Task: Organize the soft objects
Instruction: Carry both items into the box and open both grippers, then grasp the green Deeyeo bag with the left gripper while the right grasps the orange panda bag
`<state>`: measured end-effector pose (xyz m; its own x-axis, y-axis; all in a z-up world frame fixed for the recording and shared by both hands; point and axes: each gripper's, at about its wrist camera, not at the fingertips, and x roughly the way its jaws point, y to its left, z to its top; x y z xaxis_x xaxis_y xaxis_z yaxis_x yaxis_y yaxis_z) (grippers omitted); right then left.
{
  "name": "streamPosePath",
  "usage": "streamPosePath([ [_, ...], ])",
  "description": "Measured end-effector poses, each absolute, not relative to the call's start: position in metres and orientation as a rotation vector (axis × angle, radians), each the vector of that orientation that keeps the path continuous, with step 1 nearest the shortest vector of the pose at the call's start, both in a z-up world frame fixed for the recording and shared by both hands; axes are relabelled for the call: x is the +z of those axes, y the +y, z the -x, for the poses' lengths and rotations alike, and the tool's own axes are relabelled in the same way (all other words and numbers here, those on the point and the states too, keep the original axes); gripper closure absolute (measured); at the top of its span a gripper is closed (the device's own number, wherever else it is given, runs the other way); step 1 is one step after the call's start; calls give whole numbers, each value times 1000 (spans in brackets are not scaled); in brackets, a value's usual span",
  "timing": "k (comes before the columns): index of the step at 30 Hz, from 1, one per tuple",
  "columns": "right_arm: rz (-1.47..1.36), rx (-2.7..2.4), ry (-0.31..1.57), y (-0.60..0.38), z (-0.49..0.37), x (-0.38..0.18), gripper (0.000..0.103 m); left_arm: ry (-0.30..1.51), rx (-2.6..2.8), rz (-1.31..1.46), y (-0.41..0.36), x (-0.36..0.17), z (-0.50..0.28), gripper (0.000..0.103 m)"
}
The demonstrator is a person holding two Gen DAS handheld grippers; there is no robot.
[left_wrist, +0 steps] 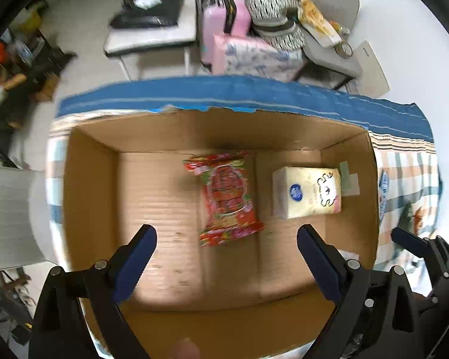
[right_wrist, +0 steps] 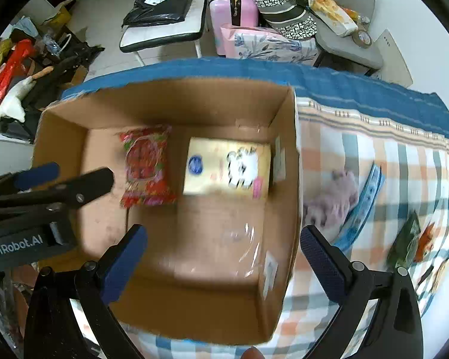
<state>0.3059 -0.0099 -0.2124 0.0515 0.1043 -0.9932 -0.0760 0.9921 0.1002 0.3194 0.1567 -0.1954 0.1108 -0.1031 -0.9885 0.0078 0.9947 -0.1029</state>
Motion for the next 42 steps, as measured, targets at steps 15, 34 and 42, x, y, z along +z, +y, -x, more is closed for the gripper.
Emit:
streamPosePath([
  [15,-69,148,1382,-9,-219,-143,0,1300,5,12,163,-122,-231,7],
  [34,-221,192,1179,-121,-158,-83,0,1174,-73,-92,43,-70,-191,0],
  [42,-344,-5,1285,-269,-155,-122,0,1227,-208,-190,-91,-121,-218,0],
])
